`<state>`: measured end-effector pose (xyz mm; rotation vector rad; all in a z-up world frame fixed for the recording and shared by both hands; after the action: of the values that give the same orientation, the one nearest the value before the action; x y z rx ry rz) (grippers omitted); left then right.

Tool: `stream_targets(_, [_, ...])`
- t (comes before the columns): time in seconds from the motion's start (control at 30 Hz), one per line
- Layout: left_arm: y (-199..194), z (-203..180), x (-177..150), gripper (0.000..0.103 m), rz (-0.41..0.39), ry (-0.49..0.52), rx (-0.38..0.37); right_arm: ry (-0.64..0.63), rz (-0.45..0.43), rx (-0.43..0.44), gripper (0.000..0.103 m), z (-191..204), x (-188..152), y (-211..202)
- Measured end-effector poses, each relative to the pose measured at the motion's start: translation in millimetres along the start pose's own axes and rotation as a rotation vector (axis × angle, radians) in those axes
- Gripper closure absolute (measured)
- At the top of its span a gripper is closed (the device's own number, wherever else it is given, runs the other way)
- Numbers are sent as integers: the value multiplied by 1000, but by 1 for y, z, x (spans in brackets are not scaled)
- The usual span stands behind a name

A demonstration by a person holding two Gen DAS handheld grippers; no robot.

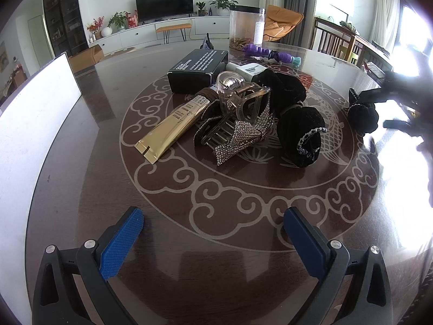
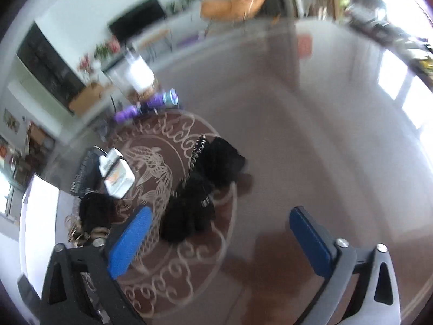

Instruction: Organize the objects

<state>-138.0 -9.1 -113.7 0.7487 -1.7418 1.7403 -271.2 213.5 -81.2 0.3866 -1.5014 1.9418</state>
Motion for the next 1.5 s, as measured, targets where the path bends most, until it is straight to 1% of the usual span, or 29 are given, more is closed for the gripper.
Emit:
stream_targets(0.03, [0,0,0,0,0,0,0,-17,13,1,26,3,2,8])
stream_targets(0.07, [0,0,0,0,0,0,0,-44,24,-2,34,9,4,19])
stream_targets(0.1, [0,0,0,0,0,0,0,-84,36,9,39,19,2,32])
stream_targets(0.13, [0,0,0,0,0,0,0,-132,3,-7,45,24,1,33])
stream_targets(0.17, [0,0,0,0,0,0,0,-207,-17,-7,61,33,-4,35])
stream_targets(0.23, [0,0,0,0,0,0,0,-331,-18,32,63,54,-23,31])
stream_targets(0.3, [0,0,0,0,0,0,0,-394,-21,86,63,68,-48,15])
stream_targets(0.33, [0,0,0,0,0,0,0,-415,-36,75,62,70,-57,7])
stream_targets(0.37, [0,0,0,0,0,0,0,-434,-57,51,48,69,-65,0])
stream_targets(0.4, [0,0,0,0,0,0,0,-445,-70,22,15,65,-73,-4])
stream_targets(0.43, [0,0,0,0,0,0,0,-448,-80,-7,1,61,-77,-6])
stream_targets(0.47, [0,0,0,0,0,0,0,-448,-83,-45,0,56,-81,-6])
stream_targets(0.53, [1,0,0,0,0,-2,1,-411,-97,-63,0,51,-81,-6])
stream_targets(0.63, [0,0,1,0,0,-2,1,-390,-119,-82,0,53,-80,-8])
stream_targets(1.5, [3,0,-3,0,0,-8,8,-389,-119,-82,0,52,-78,-6])
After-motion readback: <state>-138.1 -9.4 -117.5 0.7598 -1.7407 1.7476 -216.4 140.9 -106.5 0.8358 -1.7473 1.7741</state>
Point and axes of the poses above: each gripper's, at about its wrist camera, not at the fingertips, and y roughly the way its jaws point, z to its left, x to its top, the point moved 9 cm from there along y, roughly the way its jaws point, and after that the axes turned 11 degrees about -z, right-handed, at the moved point
